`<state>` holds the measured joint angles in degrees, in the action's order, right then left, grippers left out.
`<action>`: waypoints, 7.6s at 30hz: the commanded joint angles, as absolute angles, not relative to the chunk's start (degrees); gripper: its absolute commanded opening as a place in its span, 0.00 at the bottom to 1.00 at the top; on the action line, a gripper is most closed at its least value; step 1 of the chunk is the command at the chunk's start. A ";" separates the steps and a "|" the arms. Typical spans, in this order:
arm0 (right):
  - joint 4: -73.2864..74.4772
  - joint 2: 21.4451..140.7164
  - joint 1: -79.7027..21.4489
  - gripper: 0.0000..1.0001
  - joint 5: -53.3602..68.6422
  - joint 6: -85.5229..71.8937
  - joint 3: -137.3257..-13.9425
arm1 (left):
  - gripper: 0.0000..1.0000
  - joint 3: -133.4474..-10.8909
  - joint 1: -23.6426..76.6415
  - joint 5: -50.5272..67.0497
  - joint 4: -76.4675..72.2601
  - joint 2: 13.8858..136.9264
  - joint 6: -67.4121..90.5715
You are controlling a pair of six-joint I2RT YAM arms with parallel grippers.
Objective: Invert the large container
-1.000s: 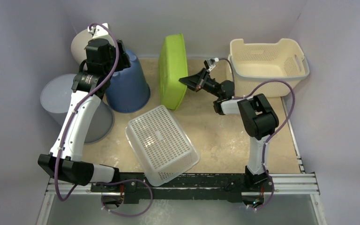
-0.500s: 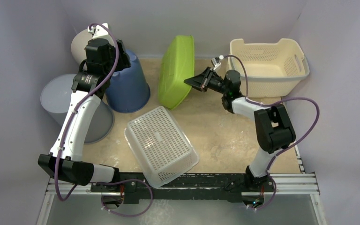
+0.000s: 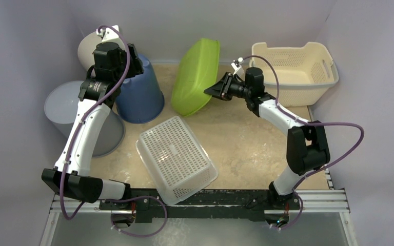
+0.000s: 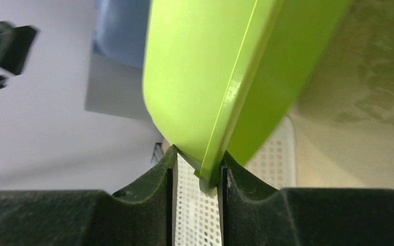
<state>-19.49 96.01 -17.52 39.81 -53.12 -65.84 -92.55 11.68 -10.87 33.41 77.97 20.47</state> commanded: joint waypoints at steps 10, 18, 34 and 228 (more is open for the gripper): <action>5.61 101.13 -16.79 0.36 20.86 -40.29 -65.71 | 0.56 -92.44 11.27 -10.50 29.80 77.27 21.10; 7.72 105.90 -16.74 0.35 17.98 -38.28 -72.32 | 0.56 -92.57 11.25 -10.68 29.91 77.26 21.09; 16.76 117.33 -19.55 0.37 12.16 -24.52 -94.17 | 0.56 -92.18 10.90 -11.03 29.58 77.44 21.43; 29.05 108.00 5.62 0.50 -5.66 -21.98 -129.37 | 0.56 -89.13 9.14 -9.46 27.38 77.07 22.14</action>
